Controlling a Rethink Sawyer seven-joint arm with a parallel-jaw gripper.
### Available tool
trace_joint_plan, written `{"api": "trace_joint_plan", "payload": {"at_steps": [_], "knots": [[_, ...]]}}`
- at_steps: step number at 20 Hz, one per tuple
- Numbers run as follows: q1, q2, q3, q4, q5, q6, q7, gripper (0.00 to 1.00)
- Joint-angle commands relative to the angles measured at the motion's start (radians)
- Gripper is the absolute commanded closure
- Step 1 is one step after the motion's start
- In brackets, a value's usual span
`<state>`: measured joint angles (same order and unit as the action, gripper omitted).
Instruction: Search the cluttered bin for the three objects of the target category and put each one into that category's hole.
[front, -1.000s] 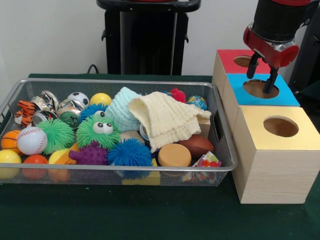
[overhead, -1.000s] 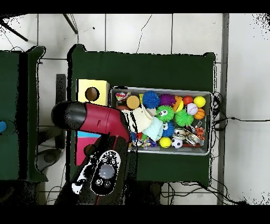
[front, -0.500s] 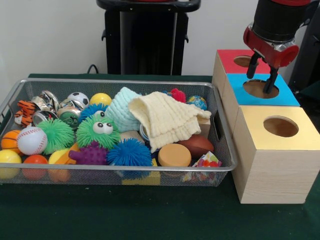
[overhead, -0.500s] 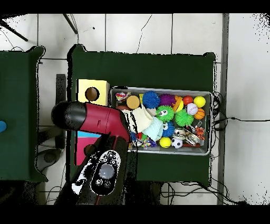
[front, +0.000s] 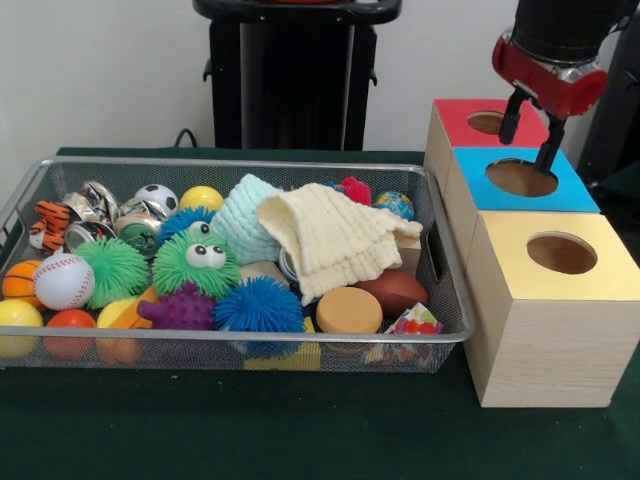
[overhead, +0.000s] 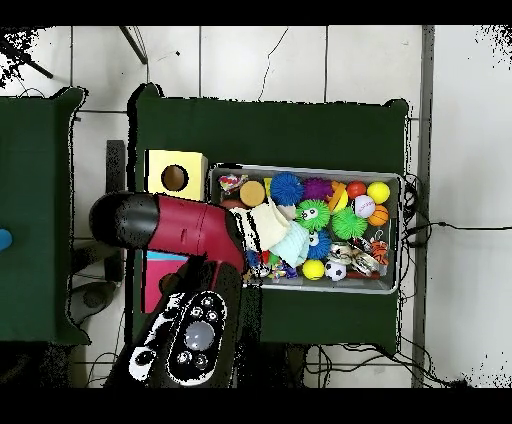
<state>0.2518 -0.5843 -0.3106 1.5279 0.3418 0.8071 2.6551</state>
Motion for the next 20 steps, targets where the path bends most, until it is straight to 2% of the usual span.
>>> {"api": "trace_joint_plan", "payload": {"at_steps": [1, 4, 8, 14, 20], "knots": [[-0.029, -0.034, 0.07, 0.085, -0.063, 0.011, -0.02, 0.0], [-0.056, -0.024, 0.108, 0.112, -0.075, -0.051, -0.057, 0.0], [-0.066, -0.029, 0.12, 0.127, -0.092, -0.073, -0.068, 0.0], [-0.186, 0.005, 0.168, 0.054, -0.167, -0.032, -0.227, 0.0], [-0.263, -0.016, 0.228, 0.045, -0.228, -0.001, -0.248, 0.0]]}}
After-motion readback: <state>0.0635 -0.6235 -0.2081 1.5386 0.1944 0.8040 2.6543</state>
